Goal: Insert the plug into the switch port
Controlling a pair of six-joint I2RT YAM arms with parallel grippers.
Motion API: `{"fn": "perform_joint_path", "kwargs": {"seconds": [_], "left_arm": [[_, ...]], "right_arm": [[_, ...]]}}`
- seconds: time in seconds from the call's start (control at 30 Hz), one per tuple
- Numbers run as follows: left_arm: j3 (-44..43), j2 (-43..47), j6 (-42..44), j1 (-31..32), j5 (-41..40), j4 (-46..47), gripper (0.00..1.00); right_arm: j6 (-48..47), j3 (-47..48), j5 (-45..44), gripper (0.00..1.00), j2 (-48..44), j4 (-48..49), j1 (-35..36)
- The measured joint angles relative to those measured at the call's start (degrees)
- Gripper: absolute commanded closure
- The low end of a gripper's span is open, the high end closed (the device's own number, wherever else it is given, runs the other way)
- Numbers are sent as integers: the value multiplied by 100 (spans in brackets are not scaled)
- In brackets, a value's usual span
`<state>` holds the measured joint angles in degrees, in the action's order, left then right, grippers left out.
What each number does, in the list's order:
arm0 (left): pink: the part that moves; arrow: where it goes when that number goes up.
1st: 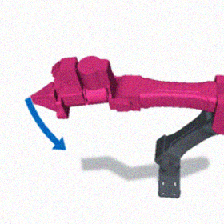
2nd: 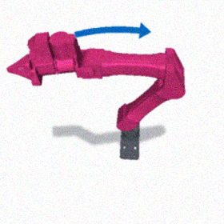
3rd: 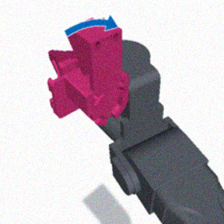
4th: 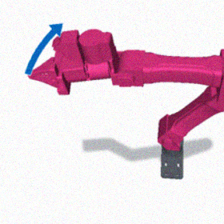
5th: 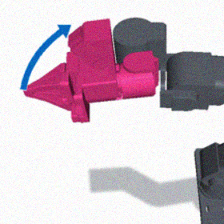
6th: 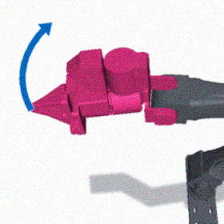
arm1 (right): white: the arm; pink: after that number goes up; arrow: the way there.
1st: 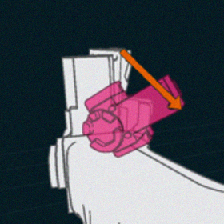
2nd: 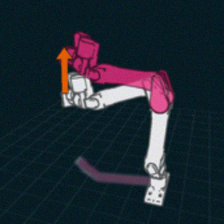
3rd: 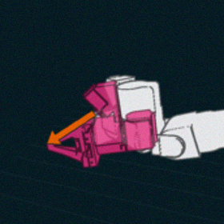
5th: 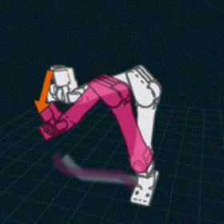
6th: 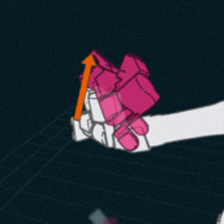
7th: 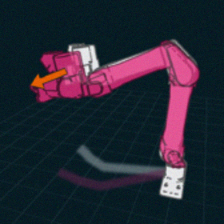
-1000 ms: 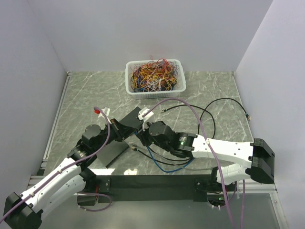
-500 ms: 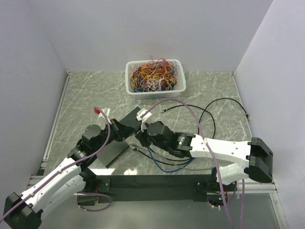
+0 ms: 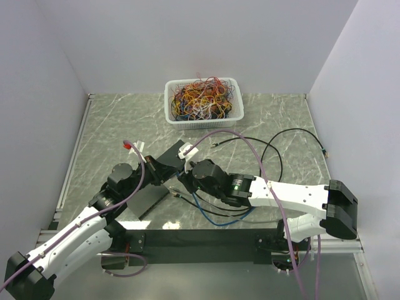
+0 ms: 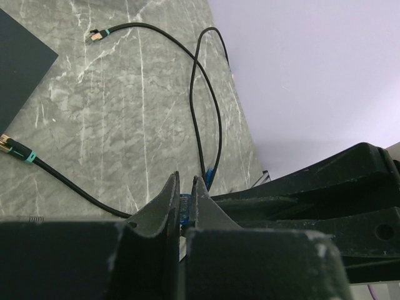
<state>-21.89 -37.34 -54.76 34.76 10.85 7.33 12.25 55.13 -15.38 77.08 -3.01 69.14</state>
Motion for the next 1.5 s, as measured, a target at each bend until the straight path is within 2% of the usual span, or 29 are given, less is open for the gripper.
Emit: {"fn": "perform_joint_path", "kwargs": {"seconds": [0.07, 0.1, 0.17, 0.2, 0.3, 0.4, 0.6, 0.77, 0.93, 1.03, 1.5], "left_arm": [[0, 0, 0, 0, 0, 0, 97], [0, 0, 2, 0, 0, 0, 87], [0, -7, 20, 4, -9, -9, 75], [0, -20, 44, 7, -22, -20, 64], [-55, -120, 136, 17, -92, -151, 51], [-166, -269, 260, 20, -258, -304, 39], [-479, -619, 634, 13, -863, -546, 29], [-684, -1143, 979, -313, -1117, -402, 30], [-697, -2063, 1132, -1436, -533, 264, 31], [-697, -2557, 1233, -1823, -289, 669, 31], [-848, -4903, 1515, -2358, 588, 2778, 36]], "right_arm": [[0, 0, 0, 93, 0, 2, 0], [0, -4, 0, 96, 0, 7, 0], [7, -31, 2, 99, -2, 50, -2], [9, -55, 7, 100, -2, 83, -7], [50, -229, 24, 100, -4, 129, -96], [155, -433, 85, 100, -2, 26, -391], [337, -474, 125, 100, 243, -306, -1071], [396, -68, 188, 100, 1119, -743, -1335], [404, 339, 280, 100, 1902, -953, -1399], [400, 511, 339, 100, 2105, -1080, -1410], [269, 1646, 470, 100, 3099, -1292, -1436]]}}
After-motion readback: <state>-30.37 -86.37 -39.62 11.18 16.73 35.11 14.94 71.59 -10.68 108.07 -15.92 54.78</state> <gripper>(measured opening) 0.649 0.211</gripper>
